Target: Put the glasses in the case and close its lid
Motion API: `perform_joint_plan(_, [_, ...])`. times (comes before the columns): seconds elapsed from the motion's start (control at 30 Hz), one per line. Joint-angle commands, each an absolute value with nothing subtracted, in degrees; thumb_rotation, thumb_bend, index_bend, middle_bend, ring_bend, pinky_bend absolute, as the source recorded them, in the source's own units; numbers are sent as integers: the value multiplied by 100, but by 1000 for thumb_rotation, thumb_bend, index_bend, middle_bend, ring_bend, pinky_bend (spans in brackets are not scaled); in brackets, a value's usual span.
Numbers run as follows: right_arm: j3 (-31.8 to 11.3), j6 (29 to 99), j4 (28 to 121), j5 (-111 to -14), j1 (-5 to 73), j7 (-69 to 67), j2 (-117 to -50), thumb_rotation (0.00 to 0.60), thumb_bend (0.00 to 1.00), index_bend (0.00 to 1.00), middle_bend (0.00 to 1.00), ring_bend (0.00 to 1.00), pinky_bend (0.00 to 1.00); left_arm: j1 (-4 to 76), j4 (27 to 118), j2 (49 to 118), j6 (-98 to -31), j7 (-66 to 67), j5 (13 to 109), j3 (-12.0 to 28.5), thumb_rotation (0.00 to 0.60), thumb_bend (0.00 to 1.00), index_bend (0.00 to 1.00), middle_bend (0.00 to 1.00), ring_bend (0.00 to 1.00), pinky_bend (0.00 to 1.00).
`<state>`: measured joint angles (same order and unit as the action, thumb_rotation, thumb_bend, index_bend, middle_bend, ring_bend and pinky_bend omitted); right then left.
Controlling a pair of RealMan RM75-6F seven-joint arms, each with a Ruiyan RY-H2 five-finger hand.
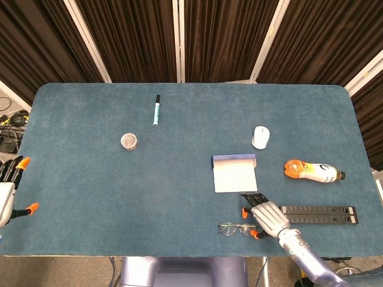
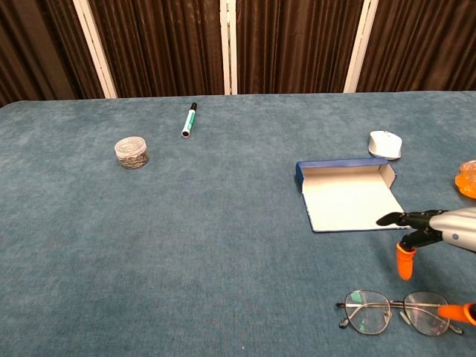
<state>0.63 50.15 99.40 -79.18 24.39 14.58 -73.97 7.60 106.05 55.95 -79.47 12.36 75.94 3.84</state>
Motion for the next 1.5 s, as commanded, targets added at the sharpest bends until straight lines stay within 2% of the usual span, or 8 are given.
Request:
perform_joint_plan(0.03, [69,4942,10037,-7790,2516,1611,-7458,600,202,436,0,0,0,758,10615,5598,-7959,1248,7610,376,600,0,0,0,0,0])
perform_joint_plan(0.77, [136,4911,9944,-7133,2825,2350,-7903,600,250,475,0,0,0,832,10596,5623,-7846,1303,7470,377,600,0,0,0,0,0])
perform_joint_plan(1.13, [173,4944,9984,-6983,2932,2454,-7945,600,312,566,0,0,0,857,10583,5641,-7827,1323,7425,383,600,0,0,0,0,0])
perform_joint_plan(1.5, [139,4973,10047,-7069,3022,2184,-7889,600,368,602,12,0,0,864,10587,5632,-7822,1311,7420,373,600,0,0,0,0,0])
